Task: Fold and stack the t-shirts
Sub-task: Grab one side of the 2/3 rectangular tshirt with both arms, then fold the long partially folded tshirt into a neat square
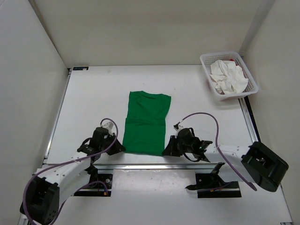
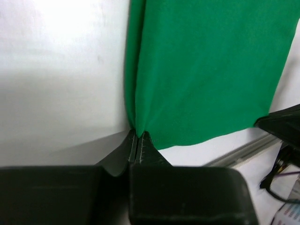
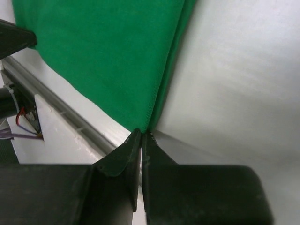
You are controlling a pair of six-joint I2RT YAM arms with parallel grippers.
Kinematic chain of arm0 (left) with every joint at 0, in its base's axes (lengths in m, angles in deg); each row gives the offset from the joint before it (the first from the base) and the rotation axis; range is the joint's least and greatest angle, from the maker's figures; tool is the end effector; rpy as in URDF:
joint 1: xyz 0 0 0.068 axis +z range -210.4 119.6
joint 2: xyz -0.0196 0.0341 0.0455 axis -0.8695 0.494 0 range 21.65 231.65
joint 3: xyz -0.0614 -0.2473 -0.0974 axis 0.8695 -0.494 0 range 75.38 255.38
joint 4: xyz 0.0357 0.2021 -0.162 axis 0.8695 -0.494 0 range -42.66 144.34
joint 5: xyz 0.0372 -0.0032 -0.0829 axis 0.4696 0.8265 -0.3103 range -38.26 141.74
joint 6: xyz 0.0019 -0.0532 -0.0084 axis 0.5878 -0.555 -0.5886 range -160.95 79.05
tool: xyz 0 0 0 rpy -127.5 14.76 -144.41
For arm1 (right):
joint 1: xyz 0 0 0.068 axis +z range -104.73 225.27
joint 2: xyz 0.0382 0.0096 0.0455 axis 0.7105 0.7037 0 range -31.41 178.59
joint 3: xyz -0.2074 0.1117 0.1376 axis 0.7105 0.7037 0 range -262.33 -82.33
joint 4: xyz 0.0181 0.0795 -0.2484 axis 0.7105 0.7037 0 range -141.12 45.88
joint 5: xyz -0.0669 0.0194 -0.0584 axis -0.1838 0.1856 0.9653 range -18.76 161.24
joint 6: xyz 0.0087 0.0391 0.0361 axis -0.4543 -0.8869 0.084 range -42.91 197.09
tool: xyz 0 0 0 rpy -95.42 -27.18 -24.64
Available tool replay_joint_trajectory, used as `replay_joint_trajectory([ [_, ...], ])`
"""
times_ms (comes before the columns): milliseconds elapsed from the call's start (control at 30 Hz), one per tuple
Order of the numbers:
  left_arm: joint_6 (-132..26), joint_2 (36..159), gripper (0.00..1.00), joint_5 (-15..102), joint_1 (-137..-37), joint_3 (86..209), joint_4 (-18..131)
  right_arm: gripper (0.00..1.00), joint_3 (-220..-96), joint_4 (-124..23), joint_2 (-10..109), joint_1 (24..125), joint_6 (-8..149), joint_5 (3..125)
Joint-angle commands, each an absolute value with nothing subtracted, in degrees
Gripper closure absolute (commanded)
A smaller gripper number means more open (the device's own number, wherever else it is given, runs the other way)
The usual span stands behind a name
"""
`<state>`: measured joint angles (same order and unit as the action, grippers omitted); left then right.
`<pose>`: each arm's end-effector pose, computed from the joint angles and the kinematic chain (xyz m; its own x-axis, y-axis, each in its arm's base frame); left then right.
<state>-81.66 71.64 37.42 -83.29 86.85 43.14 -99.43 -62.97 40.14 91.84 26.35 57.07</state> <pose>0.1343 -0.0663 0.1274 -0.8747 -0.3168 -0.3668 -0.0613 0.8231 -0.5646 0.1364 0.1568 0.1260 -0.9356 0.1038 -0.3376 -0.1637 0.7196 0.6748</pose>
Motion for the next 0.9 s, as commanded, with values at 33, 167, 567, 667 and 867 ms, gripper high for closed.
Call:
replay_joint_trajectory([
  [33,-78.39,65.0,1.0,39.08,-85.7,87.95,27.74,1.0,-95.79,-57.72,30.75,97.19,21.74,61.57],
  [167,-85.41,60.68,1.0,39.44,-95.98,88.65,24.47,1.0,-95.77,-49.22,23.44,102.22,18.55,65.43],
  [567,-84.45,85.15,1.0,30.39,-81.52,120.53,36.66,1.0,-121.15,-43.47,34.04,69.74,40.33,49.28],
  [667,-84.19,94.56,1.0,31.87,-77.73,127.38,39.57,1.0,-128.63,-44.43,42.99,65.41,42.72,46.91],
  [867,-84.1,113.45,1.0,33.02,-73.41,140.22,41.16,1.0,-147.61,-39.7,61.28,60.57,46.77,45.4],
])
